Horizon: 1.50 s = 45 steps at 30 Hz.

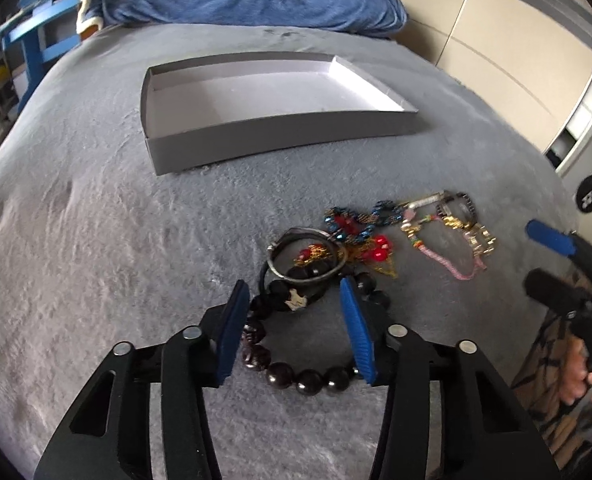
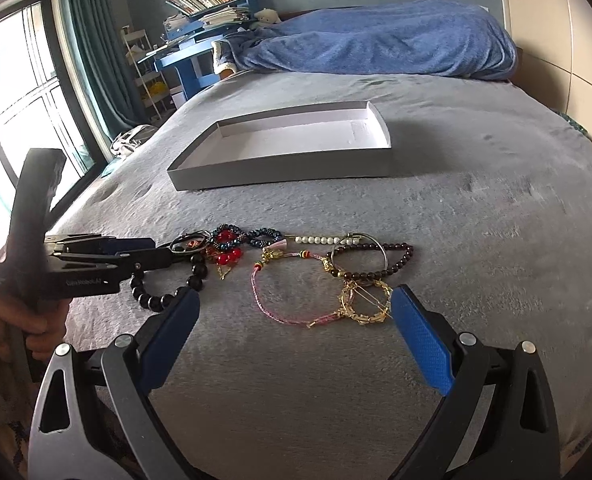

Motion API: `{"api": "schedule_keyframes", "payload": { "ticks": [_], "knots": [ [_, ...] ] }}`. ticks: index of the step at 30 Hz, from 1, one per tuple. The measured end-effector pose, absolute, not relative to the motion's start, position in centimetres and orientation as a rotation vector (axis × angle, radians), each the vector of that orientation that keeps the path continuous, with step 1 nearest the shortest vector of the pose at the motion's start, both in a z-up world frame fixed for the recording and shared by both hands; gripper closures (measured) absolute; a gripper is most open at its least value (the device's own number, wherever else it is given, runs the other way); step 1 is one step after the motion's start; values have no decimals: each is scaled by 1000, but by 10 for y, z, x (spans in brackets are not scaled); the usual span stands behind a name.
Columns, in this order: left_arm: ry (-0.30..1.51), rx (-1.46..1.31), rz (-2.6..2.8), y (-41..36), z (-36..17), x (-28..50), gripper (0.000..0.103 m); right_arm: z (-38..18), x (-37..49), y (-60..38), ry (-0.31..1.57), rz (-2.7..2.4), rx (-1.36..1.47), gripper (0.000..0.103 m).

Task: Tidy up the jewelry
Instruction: 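Grasp the gold wreath brooch with the right tool while the left tool lifts the hair tie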

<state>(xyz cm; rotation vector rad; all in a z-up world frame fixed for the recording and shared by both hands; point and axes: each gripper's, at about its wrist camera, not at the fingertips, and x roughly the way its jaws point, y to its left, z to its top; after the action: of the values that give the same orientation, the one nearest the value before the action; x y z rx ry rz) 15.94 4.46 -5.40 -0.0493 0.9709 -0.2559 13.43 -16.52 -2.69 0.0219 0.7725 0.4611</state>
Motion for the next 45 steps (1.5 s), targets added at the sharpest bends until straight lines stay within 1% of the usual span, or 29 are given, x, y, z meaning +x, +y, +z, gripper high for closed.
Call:
{"api": "schedule_keyframes", "payload": {
  "ticks": [1, 3, 5, 6, 8, 13, 18, 22, 26, 30, 33, 34, 35, 45],
  "knots": [
    [974, -45, -245, 45, -56, 160, 64, -27, 135, -165, 772, 460, 21, 8],
    [976, -53, -222, 50, -57, 162, 80, -28, 136, -167, 774, 453, 19, 8],
    [966, -70, -217, 55, -54, 162, 89, -28, 138, -170, 775, 438, 18, 8],
    [956, -75, -220, 56, -52, 161, 92, -29, 139, -171, 776, 430, 18, 8],
    [944, -74, -228, 55, -49, 160, 94, -31, 142, -176, 782, 406, 22, 8],
    [897, -71, -231, 53, -38, 157, 95, -40, 151, -187, 818, 357, 35, 9],
    [806, -136, -212, 70, -18, 153, 94, -44, 160, -195, 836, 334, 54, 21],
    [769, -184, -199, 82, -9, 151, 94, -51, 168, -194, 874, 324, 38, 24],
    [743, -213, -192, 89, -3, 149, 94, -60, 173, -189, 910, 328, 15, 34],
    [742, -217, -200, 91, -2, 149, 94, -63, 180, -187, 907, 309, -4, 37],
    [739, -212, -211, 89, -1, 149, 94, -69, 187, -186, 927, 305, -9, 49],
    [738, -211, -214, 88, 0, 149, 94, -71, 187, -187, 932, 311, -2, 58],
    [736, -211, -214, 88, 0, 148, 94, -71, 187, -187, 933, 317, 2, 63],
    [724, -220, -210, 93, 4, 148, 94, -44, 169, -194, 882, 397, 83, 63]
  ]
}}
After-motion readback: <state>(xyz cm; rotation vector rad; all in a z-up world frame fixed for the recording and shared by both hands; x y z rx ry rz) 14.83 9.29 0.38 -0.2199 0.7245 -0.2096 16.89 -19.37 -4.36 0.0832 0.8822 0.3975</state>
